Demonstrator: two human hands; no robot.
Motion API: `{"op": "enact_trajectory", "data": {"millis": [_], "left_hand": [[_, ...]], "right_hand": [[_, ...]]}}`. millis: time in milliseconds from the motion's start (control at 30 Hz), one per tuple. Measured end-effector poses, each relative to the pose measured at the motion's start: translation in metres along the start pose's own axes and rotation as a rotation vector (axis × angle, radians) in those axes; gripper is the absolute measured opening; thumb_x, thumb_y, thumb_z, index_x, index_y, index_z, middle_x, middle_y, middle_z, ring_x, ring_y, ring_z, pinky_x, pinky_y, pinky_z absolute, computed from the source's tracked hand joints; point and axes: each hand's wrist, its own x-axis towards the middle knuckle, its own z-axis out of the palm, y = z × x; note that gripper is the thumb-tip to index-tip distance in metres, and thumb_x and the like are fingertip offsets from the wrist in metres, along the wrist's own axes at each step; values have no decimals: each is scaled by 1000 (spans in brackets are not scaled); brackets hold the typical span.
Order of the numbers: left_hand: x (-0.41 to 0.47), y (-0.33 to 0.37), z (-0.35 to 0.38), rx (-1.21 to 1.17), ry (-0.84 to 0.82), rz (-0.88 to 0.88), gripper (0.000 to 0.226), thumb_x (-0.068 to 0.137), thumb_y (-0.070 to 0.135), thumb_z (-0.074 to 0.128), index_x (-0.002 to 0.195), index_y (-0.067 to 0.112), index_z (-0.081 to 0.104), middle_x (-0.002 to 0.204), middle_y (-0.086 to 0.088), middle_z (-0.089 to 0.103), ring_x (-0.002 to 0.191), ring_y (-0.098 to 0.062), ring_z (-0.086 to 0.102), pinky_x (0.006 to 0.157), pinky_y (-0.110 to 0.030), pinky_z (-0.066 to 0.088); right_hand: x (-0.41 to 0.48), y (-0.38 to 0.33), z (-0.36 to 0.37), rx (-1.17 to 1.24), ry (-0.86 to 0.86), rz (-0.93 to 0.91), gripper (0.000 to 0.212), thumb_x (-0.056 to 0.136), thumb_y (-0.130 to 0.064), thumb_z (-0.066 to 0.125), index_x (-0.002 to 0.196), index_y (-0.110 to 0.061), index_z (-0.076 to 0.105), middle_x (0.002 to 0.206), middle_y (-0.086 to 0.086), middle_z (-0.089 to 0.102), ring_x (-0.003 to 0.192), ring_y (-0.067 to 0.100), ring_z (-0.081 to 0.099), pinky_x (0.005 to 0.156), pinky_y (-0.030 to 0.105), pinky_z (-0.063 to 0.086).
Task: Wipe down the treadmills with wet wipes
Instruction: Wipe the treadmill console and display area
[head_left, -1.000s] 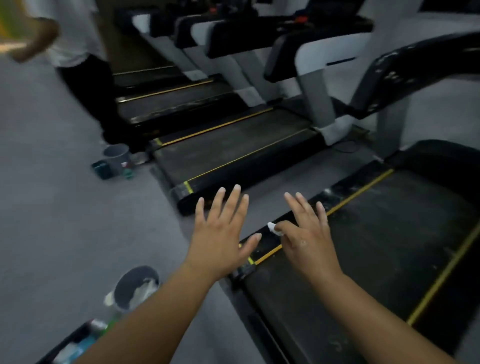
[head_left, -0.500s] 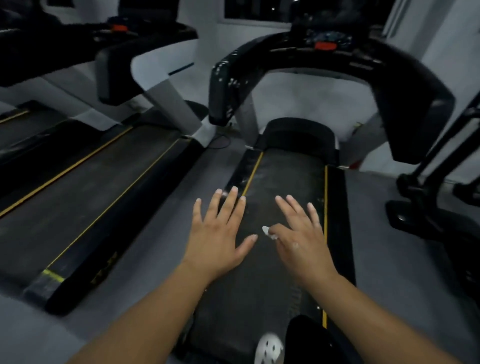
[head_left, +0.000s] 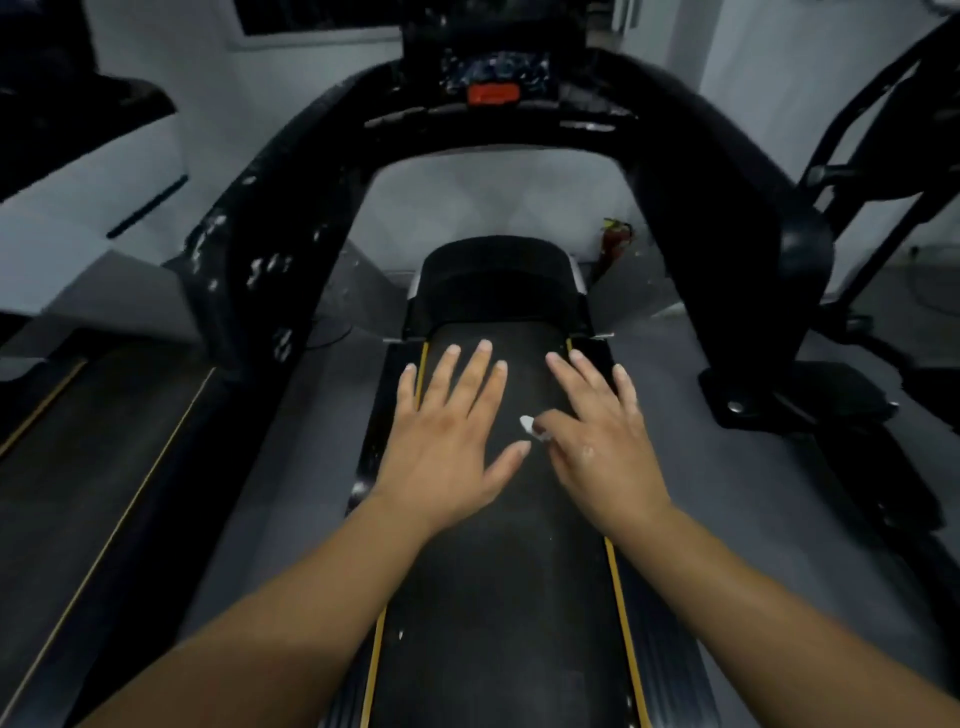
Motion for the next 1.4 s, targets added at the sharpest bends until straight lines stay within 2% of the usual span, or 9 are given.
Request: {"op": "enact_trajectory", "data": {"millis": [133,400,500,567,700,833,1000,1200,1400], "left_hand": [[97,-20,-41,-45,-32,3,83,96,70,20,161,19,18,171,-3,5,156,-28,8,121,-62,14],[236,-75,-97,-106,6,64,82,96,70,20,161,20,16,171,-1,2,157,-26,4,122,-59,6],[292,-98,-97,-107,38,130,82,96,69,22,161,20,18,170,-2,5,157,-27,6,122,-60,8],[330,-112,-93,-114,40,186,81,96,69,24,161,19,21,170,-2,7,156,-28,8,122,-60,11],[405,-132,-91,-131,47,285,82,95,69,24,160,19,24,170,-3,10,156,-28,11,121,-60,12],[477,-141,-100,-153,78,369,84,94,70,20,161,20,20,170,-2,6,156,-28,8,122,-60,9],[567,-141,-95,-157,121,430,84,94,71,20,161,20,17,171,-1,1,157,-27,3,123,-59,6],[684,-130,-59,-141,112,480,83,96,70,26,161,20,20,170,-1,5,156,-27,7,123,-58,6],[814,-108,-25,-141,70,500,83,96,69,19,162,19,15,170,-2,1,157,-23,2,126,-52,6]], "right_hand": [[96,33,-31,-4,-12,53,6,90,-14,69,85,-17,66,155,16,42,150,32,28,124,54,9],[233,64,-58,-41,-27,117,8,87,-11,73,89,-18,69,154,15,43,150,31,28,124,52,7],[283,79,-51,-77,14,145,5,91,-16,66,88,-17,69,154,16,44,150,31,28,124,46,-1],[311,89,-45,-112,21,188,16,94,-23,57,87,-17,70,154,16,43,150,32,28,124,44,-4],[367,115,-37,-190,31,240,9,92,-23,64,87,-19,71,155,15,43,149,32,29,122,53,8],[417,147,-37,-256,57,287,2,91,-21,72,90,-22,71,156,13,41,150,30,26,123,53,9],[471,203,-33,-320,120,309,12,89,-22,61,95,-20,71,156,15,41,150,32,27,122,56,14],[534,298,-6,-342,138,326,15,86,-26,61,96,-20,72,154,18,43,148,35,31,118,62,22],[595,418,26,-372,53,404,10,86,-22,77,94,-25,72,157,14,40,151,30,26,123,55,15]]}}
